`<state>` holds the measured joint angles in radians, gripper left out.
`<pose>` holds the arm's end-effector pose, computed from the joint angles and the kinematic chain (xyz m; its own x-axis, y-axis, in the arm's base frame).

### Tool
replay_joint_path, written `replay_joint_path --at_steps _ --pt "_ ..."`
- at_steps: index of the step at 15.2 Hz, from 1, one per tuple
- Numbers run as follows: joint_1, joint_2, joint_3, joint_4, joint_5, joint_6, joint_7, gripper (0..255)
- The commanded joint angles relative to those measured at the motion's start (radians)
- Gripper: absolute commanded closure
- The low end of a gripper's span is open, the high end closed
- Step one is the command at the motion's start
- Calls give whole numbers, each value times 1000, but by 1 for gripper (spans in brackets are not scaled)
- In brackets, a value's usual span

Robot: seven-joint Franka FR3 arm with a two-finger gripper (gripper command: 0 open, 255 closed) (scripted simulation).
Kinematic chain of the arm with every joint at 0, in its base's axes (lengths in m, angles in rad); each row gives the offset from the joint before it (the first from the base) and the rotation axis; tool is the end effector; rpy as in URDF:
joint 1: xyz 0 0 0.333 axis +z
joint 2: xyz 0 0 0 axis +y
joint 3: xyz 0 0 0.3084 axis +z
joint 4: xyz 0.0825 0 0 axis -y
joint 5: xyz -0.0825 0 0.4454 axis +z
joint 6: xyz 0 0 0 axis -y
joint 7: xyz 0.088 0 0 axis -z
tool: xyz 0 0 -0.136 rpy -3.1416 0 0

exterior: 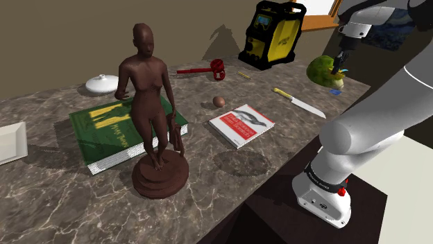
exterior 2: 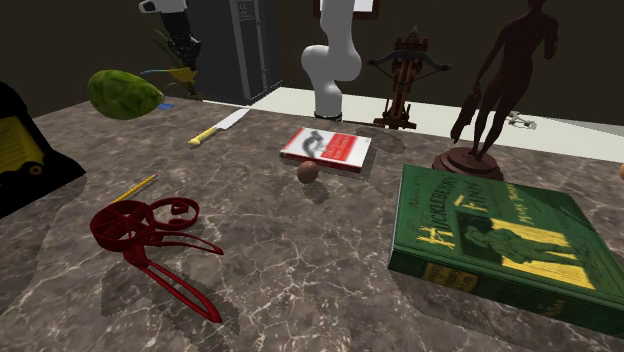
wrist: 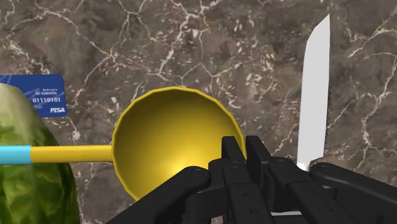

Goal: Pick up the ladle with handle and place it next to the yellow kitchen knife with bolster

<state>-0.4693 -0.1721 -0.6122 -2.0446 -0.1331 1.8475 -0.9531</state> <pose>0.2480 -0.5102 0.4408 0.9955 -0.0779 -0.0536 -0.0795 -0.9964 -0.0284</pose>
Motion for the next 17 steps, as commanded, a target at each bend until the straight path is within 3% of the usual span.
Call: replay_joint_path --at_steps 1,17 --pt "-7 19 -16 11 7 9 -28 255" --pt "-10 95 -40 -142 42 226 -53 255"
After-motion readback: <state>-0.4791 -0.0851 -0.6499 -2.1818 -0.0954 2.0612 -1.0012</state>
